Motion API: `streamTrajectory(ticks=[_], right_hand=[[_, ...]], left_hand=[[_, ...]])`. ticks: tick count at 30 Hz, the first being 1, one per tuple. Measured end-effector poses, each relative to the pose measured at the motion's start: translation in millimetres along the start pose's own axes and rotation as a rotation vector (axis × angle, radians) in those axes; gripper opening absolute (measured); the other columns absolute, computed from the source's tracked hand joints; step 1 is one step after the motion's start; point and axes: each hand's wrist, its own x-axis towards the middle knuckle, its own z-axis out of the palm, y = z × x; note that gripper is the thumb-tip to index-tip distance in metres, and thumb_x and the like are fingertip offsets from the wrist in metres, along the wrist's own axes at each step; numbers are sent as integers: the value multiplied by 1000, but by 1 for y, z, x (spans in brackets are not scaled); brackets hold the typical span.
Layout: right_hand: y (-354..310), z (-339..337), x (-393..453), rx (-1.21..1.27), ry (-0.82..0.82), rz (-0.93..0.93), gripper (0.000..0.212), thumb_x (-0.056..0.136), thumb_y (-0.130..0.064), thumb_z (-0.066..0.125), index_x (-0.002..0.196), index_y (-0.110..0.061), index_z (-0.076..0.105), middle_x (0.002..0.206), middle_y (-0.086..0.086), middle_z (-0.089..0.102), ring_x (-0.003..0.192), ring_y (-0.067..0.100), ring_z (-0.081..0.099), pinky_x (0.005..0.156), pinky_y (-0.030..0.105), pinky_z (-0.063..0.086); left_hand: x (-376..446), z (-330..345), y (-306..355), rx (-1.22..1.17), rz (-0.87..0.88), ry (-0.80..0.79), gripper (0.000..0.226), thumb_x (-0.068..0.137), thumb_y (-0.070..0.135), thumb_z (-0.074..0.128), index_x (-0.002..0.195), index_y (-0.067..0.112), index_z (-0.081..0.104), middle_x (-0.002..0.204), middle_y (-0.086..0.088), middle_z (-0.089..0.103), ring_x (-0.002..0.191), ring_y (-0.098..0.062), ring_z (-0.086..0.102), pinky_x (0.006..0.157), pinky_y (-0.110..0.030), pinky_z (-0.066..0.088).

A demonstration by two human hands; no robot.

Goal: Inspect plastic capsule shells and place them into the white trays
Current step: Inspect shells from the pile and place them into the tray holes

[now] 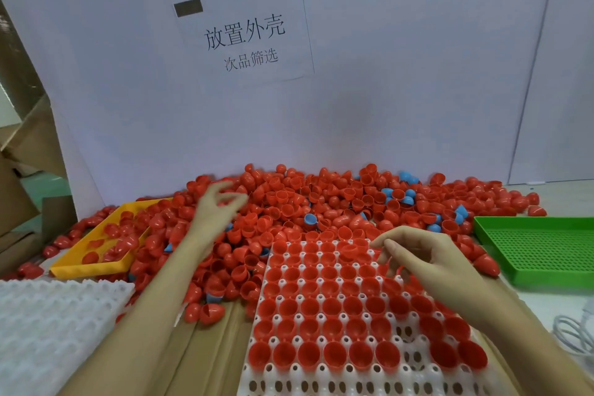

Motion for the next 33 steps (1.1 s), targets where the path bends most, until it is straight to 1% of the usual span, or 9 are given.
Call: streamTrajectory(ticks=[2,4,10,14,17,21,25,28,33], right_hand=[[1,0,0,-8,-8,3,25,106,-7,57,100,-17,79,84,4,76,71,16,72,63,20,54],[2,1,0,-23,-19,3,25,106,-7,57,100,-18,79,84,4,75,71,16,72,62,20,53],[7,3,0,-64,-14,-5,26,105,-7,58,99,-22,79,82,3,75,68,16,71,60,19,52],[7,3,-1,-61,-16,1,26,105,-8,58,100,-22,79,83,4,76,68,17,71,61,19,53],[3,2,-2,-41,-16,7,26,106,-7,58,100,-20,79,82,5,76,67,16,71,61,20,53],[-4,3,-5,46,-20,18,24,106,-9,57,106,-20,78,86,7,76,70,18,71,63,25,56],[-12,6,-9,130,-54,30,21,101,-24,66,120,-30,74,94,6,76,77,18,72,71,29,59],[-12,8,-11,127,-126,35,24,101,-29,69,124,-33,72,89,6,73,78,19,72,77,29,58],[-11,17,-13,77,-241,7,26,97,-34,76,122,-33,71,101,0,74,91,17,75,79,27,58]], left_hand=[[-11,16,-13,395,80,-174,53,94,30,78,143,25,57,132,6,63,119,-13,61,102,-32,50],[-19,26,-24,643,185,-206,45,95,32,75,138,24,62,136,4,59,129,-15,54,111,-35,43],[-31,30,-27,729,367,-60,33,94,28,78,125,17,72,122,2,62,123,-21,57,112,-41,45],[-46,25,-15,724,520,-12,33,93,31,79,123,19,75,116,8,68,115,-14,61,111,-38,41],[-66,26,2,459,527,-26,33,93,29,78,126,26,74,122,18,69,120,-1,61,111,-25,45],[-111,42,23,189,507,-181,36,94,31,79,127,41,71,125,26,70,121,5,63,103,-9,44],[-147,67,33,9,419,-386,40,93,35,78,130,40,63,125,14,72,124,-8,65,106,-20,50],[-158,72,27,112,493,-408,38,92,31,77,123,35,54,122,13,69,126,-11,64,109,-24,47],[-166,73,21,147,573,-520,31,98,24,68,125,31,55,123,9,64,125,-21,63,104,-34,53]])
